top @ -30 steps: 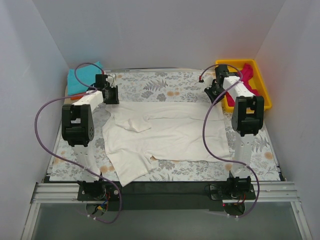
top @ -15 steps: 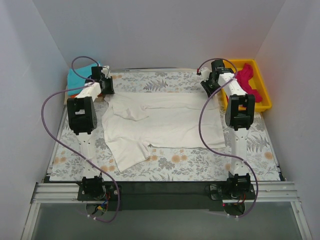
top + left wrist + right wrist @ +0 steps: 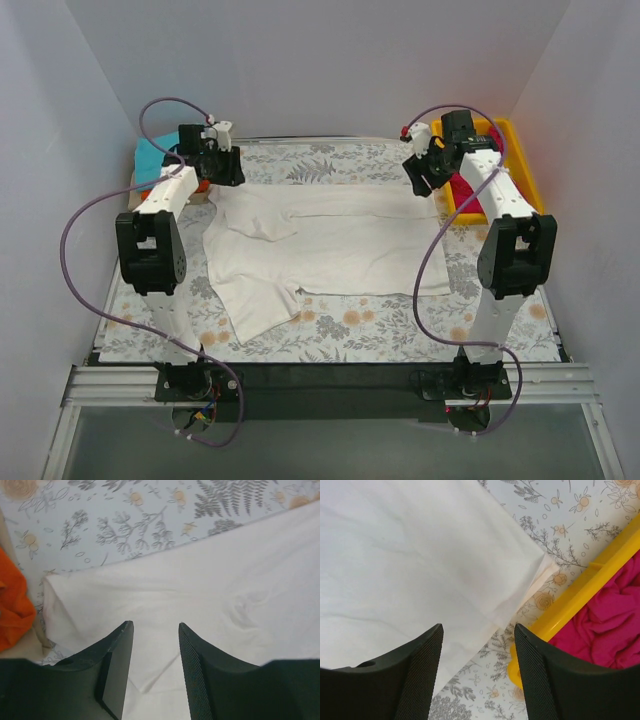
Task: Fold and stack the t-shirts
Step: Fold the tshirt
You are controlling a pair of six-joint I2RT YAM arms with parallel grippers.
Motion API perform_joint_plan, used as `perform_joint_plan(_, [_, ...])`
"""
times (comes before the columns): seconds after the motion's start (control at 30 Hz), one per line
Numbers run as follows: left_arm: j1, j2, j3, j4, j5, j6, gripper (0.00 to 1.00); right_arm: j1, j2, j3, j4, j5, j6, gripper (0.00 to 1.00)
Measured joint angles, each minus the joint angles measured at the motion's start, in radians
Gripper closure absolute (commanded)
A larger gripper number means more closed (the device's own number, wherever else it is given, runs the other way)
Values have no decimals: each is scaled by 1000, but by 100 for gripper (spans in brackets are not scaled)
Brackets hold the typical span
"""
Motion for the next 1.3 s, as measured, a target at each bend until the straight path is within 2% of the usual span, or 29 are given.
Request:
perform_joint_plan(0.13, [-98, -69, -54, 3, -28, 50, 60, 6, -113, -141, 16, -12, -2, 48])
perform_joint_plan(0.3, [-191, -30, -74, -23, -94, 77, 63, 7, -116, -295, -2, -3, -3, 49])
perform_joint_plan(0.6, [-210, 13, -98, -111, -226, 127, 65, 7, -115, -354, -13, 18, -5, 50])
perform_joint_plan(0.77, [-210, 10, -167, -158, -265, 169, 66, 6, -109, -381, -6, 33, -6, 51])
perform_joint_plan(0.87, [-211, -5, -199, -182, -280, 192, 76, 6, -99, -384, -6, 40, -6, 51])
perform_joint_plan(0.9, [-211, -17, -205, -194, -285, 196, 88, 6, -98, -384, -6, 41, -6, 52])
perform_joint_plan(0.97, [-211, -44, -219, -215, -291, 204, 99, 6, -98, -384, -6, 43, -7, 52])
perform_joint_plan(1.03, [-211, -72, -232, -231, -293, 208, 100, 6, -98, -384, -5, 43, -6, 51])
perform_joint_plan(1.1, [-211, -109, -253, -241, -293, 208, 100, 6, -98, -384, -5, 43, -7, 51])
perform_joint_plan(1.13, [-211, -127, -262, -249, -293, 208, 88, 6, -98, -384, -5, 43, -7, 52])
perform_joint_plan(1.23, [-211, -190, -304, -269, -292, 210, 65, 6, -98, -384, -5, 46, -10, 51])
perform_joint_plan(1.3, [-211, -230, -337, -282, -293, 203, 60, 6, -98, -384, -5, 49, -13, 51])
